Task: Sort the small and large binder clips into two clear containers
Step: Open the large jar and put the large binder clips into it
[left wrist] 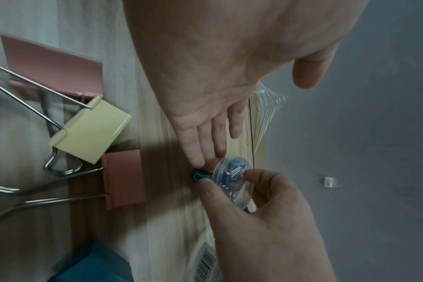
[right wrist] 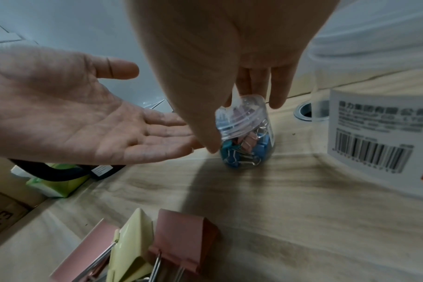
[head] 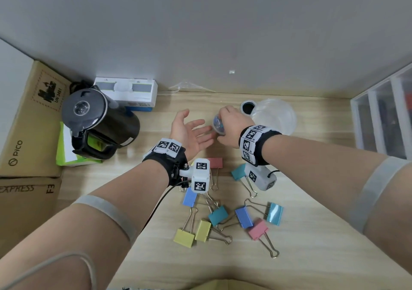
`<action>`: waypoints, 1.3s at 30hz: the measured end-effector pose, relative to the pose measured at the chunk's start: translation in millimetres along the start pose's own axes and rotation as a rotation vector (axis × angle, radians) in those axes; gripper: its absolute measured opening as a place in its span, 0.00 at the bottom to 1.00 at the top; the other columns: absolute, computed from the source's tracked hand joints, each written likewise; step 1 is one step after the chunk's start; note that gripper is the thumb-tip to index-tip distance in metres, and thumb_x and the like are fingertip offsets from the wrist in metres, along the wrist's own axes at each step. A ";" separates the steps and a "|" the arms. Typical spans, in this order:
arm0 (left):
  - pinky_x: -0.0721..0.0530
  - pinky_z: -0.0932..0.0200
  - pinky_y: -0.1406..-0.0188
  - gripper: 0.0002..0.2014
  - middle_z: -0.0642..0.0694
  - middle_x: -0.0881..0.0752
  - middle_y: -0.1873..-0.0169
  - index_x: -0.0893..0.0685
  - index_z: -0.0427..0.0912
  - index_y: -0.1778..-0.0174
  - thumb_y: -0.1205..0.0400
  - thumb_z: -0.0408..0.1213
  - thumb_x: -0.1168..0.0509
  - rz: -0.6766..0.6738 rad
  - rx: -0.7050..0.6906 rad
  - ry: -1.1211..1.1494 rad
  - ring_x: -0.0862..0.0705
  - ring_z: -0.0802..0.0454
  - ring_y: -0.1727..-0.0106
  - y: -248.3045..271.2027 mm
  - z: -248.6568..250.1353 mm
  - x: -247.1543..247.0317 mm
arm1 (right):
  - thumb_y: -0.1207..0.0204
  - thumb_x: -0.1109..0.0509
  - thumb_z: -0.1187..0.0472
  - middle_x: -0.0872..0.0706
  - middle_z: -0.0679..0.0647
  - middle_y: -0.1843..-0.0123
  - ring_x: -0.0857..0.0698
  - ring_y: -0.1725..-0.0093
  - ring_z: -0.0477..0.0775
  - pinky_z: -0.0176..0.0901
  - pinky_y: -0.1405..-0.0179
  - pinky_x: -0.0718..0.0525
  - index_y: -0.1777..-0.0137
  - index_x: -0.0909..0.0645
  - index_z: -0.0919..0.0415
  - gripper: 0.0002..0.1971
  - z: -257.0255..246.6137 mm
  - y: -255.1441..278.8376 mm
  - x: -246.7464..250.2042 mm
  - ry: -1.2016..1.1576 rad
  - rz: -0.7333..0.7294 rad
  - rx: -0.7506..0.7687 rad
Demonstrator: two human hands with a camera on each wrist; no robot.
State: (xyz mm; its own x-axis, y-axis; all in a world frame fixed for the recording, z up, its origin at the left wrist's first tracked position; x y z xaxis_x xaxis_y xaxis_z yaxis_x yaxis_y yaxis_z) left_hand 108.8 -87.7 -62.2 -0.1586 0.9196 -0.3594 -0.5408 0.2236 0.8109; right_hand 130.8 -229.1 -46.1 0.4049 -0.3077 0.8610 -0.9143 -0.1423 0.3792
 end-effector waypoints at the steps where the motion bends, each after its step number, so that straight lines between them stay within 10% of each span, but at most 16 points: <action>1: 0.17 0.37 0.34 0.32 0.30 0.17 0.34 0.22 0.35 0.28 0.16 0.59 0.44 0.018 -0.006 -0.006 0.15 0.31 0.34 1.6 1.1 0.6 | 0.34 0.25 0.52 0.24 0.57 0.35 0.23 0.35 0.60 0.51 0.43 0.20 0.36 0.28 0.59 0.28 -1.5 2.3 3.5 -0.016 0.021 0.020; 6: 0.14 0.38 0.37 0.30 0.29 0.15 0.38 0.19 0.33 0.34 0.17 0.57 0.42 0.087 -0.038 -0.028 0.12 0.31 0.41 12.8 6.2 7.4 | 0.34 0.27 0.41 0.29 0.61 0.26 0.32 0.22 0.64 0.60 0.23 0.36 0.31 0.28 0.59 0.34 14.9 16.3 46.4 0.054 0.211 -0.054; 10: 0.14 0.41 0.43 0.29 0.31 0.14 0.40 0.18 0.33 0.37 0.17 0.57 0.42 0.102 -0.036 -0.052 0.13 0.33 0.46 27.4 -1.2 12.9 | 0.43 0.27 0.27 0.43 0.66 0.16 0.51 0.14 0.71 0.77 0.22 0.48 0.24 0.36 0.56 0.52 56.1 37.4 51.6 0.132 0.069 -0.342; 16: 0.14 0.46 0.52 0.27 0.33 0.14 0.45 0.18 0.33 0.40 0.17 0.56 0.42 0.107 -0.010 -0.123 0.14 0.37 0.50 52.8 -18.5 15.5 | 0.44 0.23 0.37 0.30 0.57 0.34 0.30 0.33 0.65 0.64 0.46 0.21 0.29 0.34 0.50 0.43 77.8 79.0 53.1 0.155 -0.024 -0.425; 22: 0.13 0.45 0.51 0.28 0.34 0.15 0.42 0.22 0.33 0.30 0.16 0.54 0.39 0.094 0.040 -0.231 0.13 0.37 0.51 77.7 -32.1 4.0 | 0.58 0.32 0.24 0.23 0.56 0.32 0.23 0.34 0.64 0.60 0.38 0.19 0.25 0.31 0.50 0.57 67.1 109.7 81.4 0.004 -0.080 -0.410; 30: 0.24 0.19 0.34 0.42 0.26 0.21 0.28 0.21 0.37 0.26 0.27 0.68 0.34 -0.267 0.207 -0.175 0.20 0.21 0.31 107.8 -65.2 -38.1 | 0.49 0.35 0.18 0.14 0.55 0.39 0.13 0.43 0.62 0.62 0.34 0.19 0.44 0.17 0.46 0.41 29.4 131.6 56.5 -0.711 -0.382 -0.427; 35: 0.12 0.33 0.45 0.37 0.32 0.19 0.34 0.21 0.37 0.29 0.23 0.65 0.34 -0.177 0.136 -0.263 0.15 0.28 0.38 113.1 -74.4 -28.0 | 0.55 0.38 0.14 0.22 0.67 0.28 0.19 0.35 0.77 0.76 0.30 0.27 0.28 0.24 0.46 0.56 22.5 150.2 32.5 -0.839 -0.468 -0.467; 39: 0.10 0.40 0.52 0.36 0.32 0.18 0.42 0.17 0.37 0.38 0.25 0.67 0.36 -0.134 0.140 -0.332 0.14 0.31 0.46 114.0 -85.7 -17.9 | 0.35 0.38 0.20 0.34 0.76 0.22 0.23 0.34 0.80 0.79 0.32 0.26 0.18 0.36 0.45 0.48 11.5 162.0 18.8 -0.960 -0.533 -0.460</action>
State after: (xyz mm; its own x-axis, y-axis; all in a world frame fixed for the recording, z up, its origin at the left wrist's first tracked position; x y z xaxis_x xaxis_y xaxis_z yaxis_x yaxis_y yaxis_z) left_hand -20.8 -106.4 -3.0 0.1944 0.9287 -0.3157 -0.4169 0.3695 0.8304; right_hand -9.6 -268.9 27.7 0.3942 -0.9186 0.0269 -0.4666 -0.1749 0.8670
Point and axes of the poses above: each hand's wrist, its own y-axis away from the middle knuckle, its own x-axis out of the back of the hand, z = x × y, the point moved 7 cm from there along -y, towards the middle knuckle
